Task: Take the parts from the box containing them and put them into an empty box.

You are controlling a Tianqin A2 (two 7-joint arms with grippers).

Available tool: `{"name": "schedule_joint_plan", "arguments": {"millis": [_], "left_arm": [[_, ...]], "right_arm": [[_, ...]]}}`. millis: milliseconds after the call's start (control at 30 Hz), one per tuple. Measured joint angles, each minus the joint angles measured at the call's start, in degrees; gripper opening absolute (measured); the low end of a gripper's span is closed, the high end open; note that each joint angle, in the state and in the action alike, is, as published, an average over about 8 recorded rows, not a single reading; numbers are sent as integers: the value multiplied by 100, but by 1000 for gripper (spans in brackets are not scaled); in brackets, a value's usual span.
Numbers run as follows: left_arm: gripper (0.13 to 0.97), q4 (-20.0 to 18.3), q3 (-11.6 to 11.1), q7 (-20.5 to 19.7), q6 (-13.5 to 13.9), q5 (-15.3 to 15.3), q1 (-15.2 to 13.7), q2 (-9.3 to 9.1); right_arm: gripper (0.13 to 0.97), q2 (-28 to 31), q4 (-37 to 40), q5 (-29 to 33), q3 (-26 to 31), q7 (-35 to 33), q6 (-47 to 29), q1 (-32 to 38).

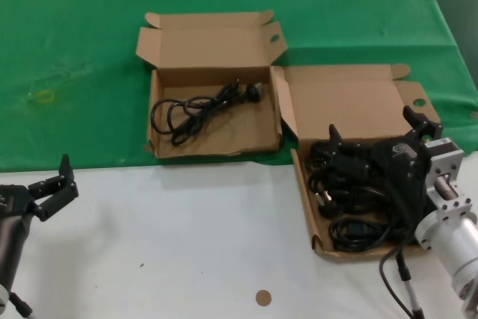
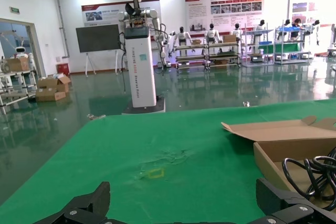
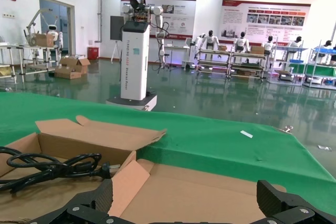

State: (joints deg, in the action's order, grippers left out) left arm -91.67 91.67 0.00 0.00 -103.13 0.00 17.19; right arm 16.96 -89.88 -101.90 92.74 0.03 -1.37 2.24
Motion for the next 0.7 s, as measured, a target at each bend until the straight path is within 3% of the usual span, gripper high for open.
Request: {"name": "schedule_joint_plan", "arguments": {"millis": [700], "left_arm": [[966,0,0,0,0,0,0,0]], "right_arm": [[966,0,0,0,0,0,0,0]]}}
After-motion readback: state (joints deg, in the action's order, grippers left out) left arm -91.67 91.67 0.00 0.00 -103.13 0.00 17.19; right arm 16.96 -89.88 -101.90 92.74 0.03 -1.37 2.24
